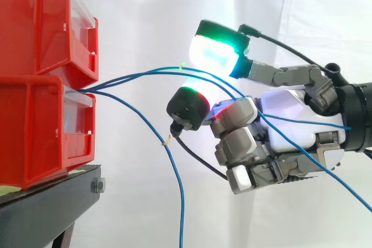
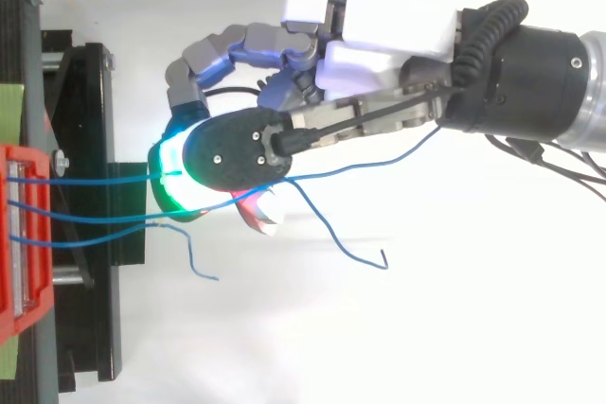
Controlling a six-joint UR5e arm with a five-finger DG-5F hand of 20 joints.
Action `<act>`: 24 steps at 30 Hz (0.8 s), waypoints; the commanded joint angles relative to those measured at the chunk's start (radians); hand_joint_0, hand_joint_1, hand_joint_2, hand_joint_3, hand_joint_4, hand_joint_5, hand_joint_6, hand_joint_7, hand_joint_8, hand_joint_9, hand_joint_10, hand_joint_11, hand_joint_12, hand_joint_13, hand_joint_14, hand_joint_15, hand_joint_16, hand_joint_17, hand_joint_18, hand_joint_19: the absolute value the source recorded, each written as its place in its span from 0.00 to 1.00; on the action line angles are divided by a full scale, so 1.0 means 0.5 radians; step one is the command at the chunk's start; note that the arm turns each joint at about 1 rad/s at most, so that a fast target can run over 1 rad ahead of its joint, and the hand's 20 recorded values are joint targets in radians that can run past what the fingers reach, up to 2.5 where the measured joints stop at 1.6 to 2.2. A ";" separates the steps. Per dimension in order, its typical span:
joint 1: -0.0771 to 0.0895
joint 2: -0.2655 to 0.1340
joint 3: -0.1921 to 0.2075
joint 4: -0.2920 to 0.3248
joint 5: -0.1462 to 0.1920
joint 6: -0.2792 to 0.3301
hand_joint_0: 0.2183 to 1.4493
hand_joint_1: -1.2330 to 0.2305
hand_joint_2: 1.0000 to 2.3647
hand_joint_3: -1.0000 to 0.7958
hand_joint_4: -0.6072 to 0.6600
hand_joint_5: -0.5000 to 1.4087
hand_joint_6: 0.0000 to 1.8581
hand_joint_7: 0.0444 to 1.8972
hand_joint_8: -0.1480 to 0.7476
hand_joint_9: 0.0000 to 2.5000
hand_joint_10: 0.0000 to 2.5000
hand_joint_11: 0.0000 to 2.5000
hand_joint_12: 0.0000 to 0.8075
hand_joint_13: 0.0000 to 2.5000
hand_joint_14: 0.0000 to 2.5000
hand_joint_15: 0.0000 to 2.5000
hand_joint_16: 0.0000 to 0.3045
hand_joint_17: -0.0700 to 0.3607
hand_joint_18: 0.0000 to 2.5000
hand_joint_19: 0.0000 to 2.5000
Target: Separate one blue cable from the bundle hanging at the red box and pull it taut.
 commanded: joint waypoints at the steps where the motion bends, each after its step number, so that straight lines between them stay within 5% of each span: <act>1: 0.001 0.003 0.000 0.000 0.003 0.000 0.30 0.43 0.01 0.44 0.53 0.20 0.41 0.66 0.50 0.46 0.01 0.52 0.52 0.41 0.01 0.43 0.19 0.46 0.33 0.30; 7: 0.001 0.000 -0.021 0.006 0.000 0.003 0.29 0.39 0.01 0.47 0.56 0.19 0.43 0.62 0.52 0.46 0.01 0.51 0.56 0.42 0.01 0.43 0.20 0.49 0.34 0.30; 11: 0.004 0.000 -0.021 0.009 0.000 0.003 0.26 0.41 0.00 0.32 0.56 0.19 0.42 0.61 0.49 0.44 0.01 0.52 0.51 0.41 0.01 0.43 0.18 0.45 0.32 0.31; 18: 0.007 0.000 -0.021 0.009 0.003 0.003 0.25 0.46 0.00 0.28 0.56 0.20 0.38 0.65 0.49 0.44 0.01 0.51 0.53 0.40 0.01 0.43 0.19 0.46 0.32 0.31; 24: 0.007 0.000 -0.021 0.009 0.003 0.003 0.26 0.38 0.00 0.28 0.56 0.19 0.38 0.65 0.49 0.44 0.01 0.51 0.53 0.41 0.01 0.43 0.19 0.46 0.32 0.31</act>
